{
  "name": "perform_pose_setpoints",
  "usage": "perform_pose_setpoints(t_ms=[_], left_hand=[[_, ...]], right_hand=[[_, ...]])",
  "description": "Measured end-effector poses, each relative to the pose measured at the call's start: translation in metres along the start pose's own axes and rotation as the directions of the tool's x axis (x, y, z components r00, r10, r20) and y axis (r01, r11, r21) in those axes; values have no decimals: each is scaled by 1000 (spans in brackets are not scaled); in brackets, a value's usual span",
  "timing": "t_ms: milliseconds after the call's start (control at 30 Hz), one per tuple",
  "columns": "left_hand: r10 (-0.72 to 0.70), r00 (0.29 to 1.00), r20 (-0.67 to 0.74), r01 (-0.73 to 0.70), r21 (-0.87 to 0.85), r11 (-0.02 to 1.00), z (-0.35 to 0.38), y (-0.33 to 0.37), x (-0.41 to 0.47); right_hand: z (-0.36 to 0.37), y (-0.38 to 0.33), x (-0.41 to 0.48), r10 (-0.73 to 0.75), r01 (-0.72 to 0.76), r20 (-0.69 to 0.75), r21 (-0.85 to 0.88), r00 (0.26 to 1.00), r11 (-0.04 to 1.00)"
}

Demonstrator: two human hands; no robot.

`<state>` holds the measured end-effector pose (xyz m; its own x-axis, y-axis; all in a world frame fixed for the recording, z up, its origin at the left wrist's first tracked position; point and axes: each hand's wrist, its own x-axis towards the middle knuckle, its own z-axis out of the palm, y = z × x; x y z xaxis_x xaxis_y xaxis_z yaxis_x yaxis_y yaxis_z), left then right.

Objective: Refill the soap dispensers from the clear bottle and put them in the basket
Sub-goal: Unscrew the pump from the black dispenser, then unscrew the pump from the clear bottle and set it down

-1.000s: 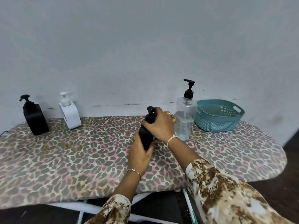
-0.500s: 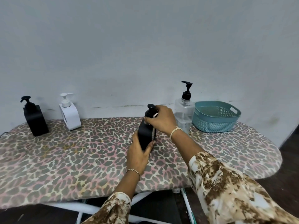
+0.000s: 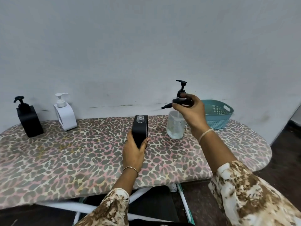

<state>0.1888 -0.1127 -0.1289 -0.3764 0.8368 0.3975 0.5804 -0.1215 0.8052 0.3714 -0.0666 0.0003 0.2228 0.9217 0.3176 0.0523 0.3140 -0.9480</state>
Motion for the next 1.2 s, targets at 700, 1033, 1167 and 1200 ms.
perform_pose_setpoints(t_ms=[700, 1033, 1167, 1200], left_hand=[[-12, 1000, -3, 12, 36, 999, 1, 1, 0], [227, 971, -79, -218, 108, 970, -2, 45, 22], [344, 938, -43, -345, -14, 939, 10, 90, 41], [332, 943, 1, -331, -82, 940, 15, 101, 45]], right_hand=[[-15, 117, -54, -61, 188, 189, -788, 980, 586], [-11, 60, -9, -355, 250, -16, -680, 935, 689], [-5, 36, 20, -385, 253, -58, -664, 921, 704], [-3, 31, 28, -386, 245, -65, -673, 920, 698]])
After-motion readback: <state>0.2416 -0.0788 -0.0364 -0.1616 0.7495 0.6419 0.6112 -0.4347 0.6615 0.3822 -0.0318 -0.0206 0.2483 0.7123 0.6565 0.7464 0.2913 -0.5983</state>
